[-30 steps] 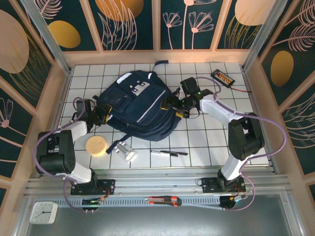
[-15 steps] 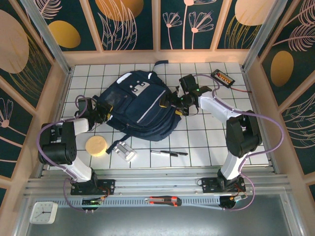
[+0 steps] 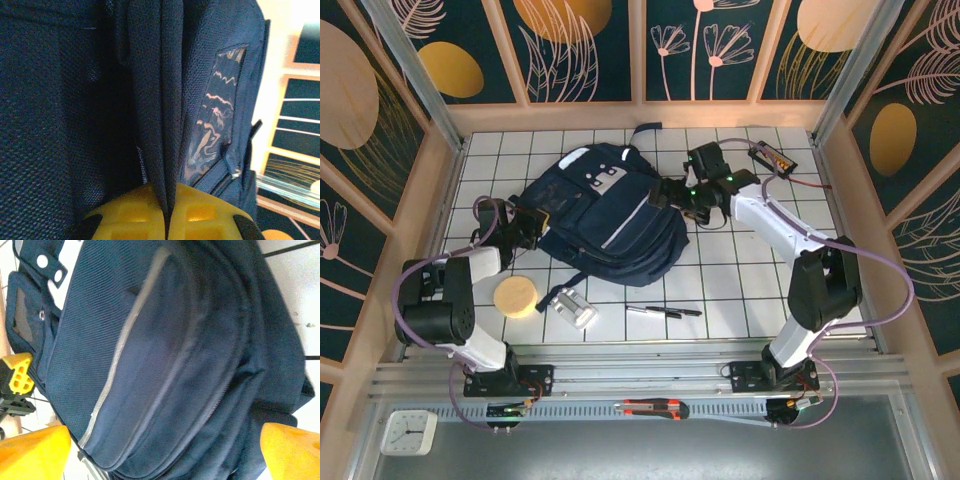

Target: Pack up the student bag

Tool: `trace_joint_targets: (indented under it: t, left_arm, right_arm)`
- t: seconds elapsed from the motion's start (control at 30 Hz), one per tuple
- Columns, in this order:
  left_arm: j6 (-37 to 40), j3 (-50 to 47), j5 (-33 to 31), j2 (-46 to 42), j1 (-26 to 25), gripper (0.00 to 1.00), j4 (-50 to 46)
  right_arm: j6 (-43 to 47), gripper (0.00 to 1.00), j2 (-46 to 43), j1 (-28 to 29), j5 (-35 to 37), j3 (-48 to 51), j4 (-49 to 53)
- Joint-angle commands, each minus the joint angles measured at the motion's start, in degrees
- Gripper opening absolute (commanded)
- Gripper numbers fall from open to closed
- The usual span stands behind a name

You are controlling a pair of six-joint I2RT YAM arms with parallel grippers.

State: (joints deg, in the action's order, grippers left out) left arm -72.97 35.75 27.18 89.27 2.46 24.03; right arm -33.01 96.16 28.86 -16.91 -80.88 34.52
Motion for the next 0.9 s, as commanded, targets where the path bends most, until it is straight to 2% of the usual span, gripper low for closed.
trace_joint_targets:
  t: [0.0, 0.07, 0.17, 0.27, 0.3, 0.37, 0.5, 0.63, 0.87]
  left_arm:
    - [-7.43, -0.77, -0.04, -3.50, -2.85, 0.00, 5.96]
    - [-8.79, -0.26, -1.22, -4.33, -4.63, 0.00, 6.02]
    - [-10.30, 0.38, -2.86, -5.31, -6.53, 0.00, 6.05]
    - [-11.09, 0.43, -3.49, -6.14, -6.94, 0.00, 5.94]
    - [-11.23, 0.29, -3.53, -6.41, -7.03, 0.00, 5.92]
    - [-11.33, 0.13, -3.53, -7.12, -7.07, 0.00, 5.32]
    - [-11.05, -0.37, -3.71, -8.96, -7.24, 0.00, 3.99]
    - [-11.08, -1.19, -3.45, -10.37, -7.27, 0.00, 3.15]
    - [-12.50, -3.76, -4.05, -11.72, -8.16, 0.00, 3.67]
  right_arm:
    - [2.75, 0.92, 2.59, 5.81, 6.27, -6.48, 7.85]
    - [3.84, 0.88, 4.24, 9.18, 7.44, -8.81, 10.41]
    - [5.24, 0.85, 4.78, 13.01, 2.29, -7.12, 8.08]
    - [3.42, 0.81, 3.57, 13.90, -6.77, 1.37, 1.02]
    - [2.42, 0.76, 3.67, 13.52, -8.74, 4.07, -0.54]
    - [1.38, 0.74, 3.69, 12.76, -9.84, 8.84, -3.31]
    - [-0.46, 0.63, 4.01, 8.27, -8.39, 14.23, -8.34]
    - [0.37, 0.48, 6.65, 2.93, -4.45, 11.73, -10.47]
    - [5.63, 0.47, 14.48, -4.20, -4.12, -2.88, -8.07]
